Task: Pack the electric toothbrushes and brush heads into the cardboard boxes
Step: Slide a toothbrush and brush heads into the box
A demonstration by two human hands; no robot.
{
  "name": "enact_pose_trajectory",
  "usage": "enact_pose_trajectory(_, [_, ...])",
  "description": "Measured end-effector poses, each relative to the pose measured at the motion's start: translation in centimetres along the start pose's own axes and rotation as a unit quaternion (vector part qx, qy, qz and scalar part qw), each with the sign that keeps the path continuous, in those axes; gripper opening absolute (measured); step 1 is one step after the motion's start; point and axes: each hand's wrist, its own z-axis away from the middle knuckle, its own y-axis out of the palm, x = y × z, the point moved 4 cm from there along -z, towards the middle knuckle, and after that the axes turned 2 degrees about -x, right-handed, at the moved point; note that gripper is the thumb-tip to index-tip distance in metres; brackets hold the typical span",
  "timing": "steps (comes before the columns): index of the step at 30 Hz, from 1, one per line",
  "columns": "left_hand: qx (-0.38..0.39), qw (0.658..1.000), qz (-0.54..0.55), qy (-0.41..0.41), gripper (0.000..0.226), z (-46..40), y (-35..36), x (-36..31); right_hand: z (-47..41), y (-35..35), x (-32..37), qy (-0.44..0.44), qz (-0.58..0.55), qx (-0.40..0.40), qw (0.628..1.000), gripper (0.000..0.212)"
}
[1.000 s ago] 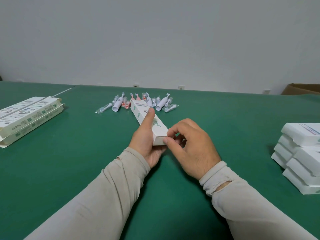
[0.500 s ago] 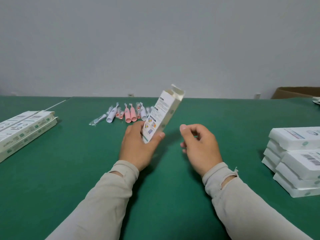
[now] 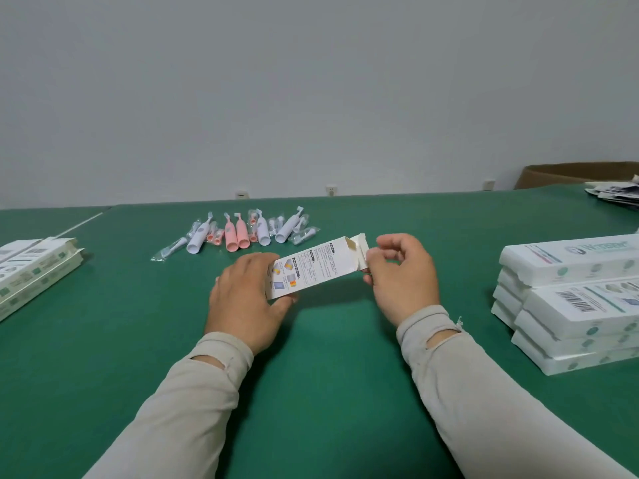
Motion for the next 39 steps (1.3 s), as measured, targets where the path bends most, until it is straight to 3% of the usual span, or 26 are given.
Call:
enact_pose_trajectory(3, [-0.006,1.000,-0.004,-0.006,0.058,0.0,-0.1,0.0,0.5,-0.1,1.3,-0.147,0.149,0.020,0.978,0.014])
enact_pose_trajectory(5, [-0.008,1.000,-0.003,-0.003,0.057,0.0,-0.1,0.0,0.6,0.0,1.5,-0.190,0.190,0.039,0.962,0.011])
enact_pose_trajectory(8, [-0.004,1.000,0.000,0.000,0.055,0.1,-0.1,0.0,0.3,-0.2,1.2,-0.150,0.144,0.023,0.978,0.019])
enact_pose_trajectory(12, [0.001,1.000,0.018,0.008,0.056,0.1,0.0,0.0,-0.8,-1.1,0.3,-0.025,0.035,-0.014,0.999,0.028])
enact_pose_trajectory(16, [0.005,0.998,0.052,0.024,0.057,0.1,0.1,-0.2,-1.0,-0.8,-0.1,0.041,-0.002,0.041,0.998,0.024])
enact_pose_trajectory(20, [0.013,0.998,0.059,0.030,0.059,0.1,0.3,-0.2,0.0,0.5,-0.4,0.038,0.019,0.141,0.989,0.030])
enact_pose_trajectory(23, [0.011,0.998,0.057,0.023,0.059,0.0,0.3,-0.2,0.0,0.7,-0.1,0.002,0.065,0.153,0.986,0.044])
enact_pose_trajectory(25, [0.007,0.998,0.053,0.013,0.060,0.0,0.2,-0.1,0.0,0.7,0.4,0.014,-0.012,0.150,0.988,0.049])
enact_pose_trajectory(27, [0.006,0.999,0.043,0.011,0.059,0.0,0.1,-0.1,0.1,0.6,0.8,0.021,-0.082,0.156,0.984,0.042])
enact_pose_trajectory(31, [0.004,1.000,0.030,0.010,0.059,0.0,0.0,-0.1,0.5,0.2,1.1,-0.030,0.001,0.162,0.986,0.024])
enact_pose_trajectory(34, [0.003,1.000,0.028,0.004,0.059,0.0,0.0,0.0,0.4,0.4,1.0,-0.011,-0.013,0.165,0.986,0.010])
enact_pose_trajectory(39, [-0.007,0.999,0.036,-0.012,0.059,-0.1,-0.1,0.3,0.3,0.4,1.0,-0.010,-0.042,0.167,0.985,0.012])
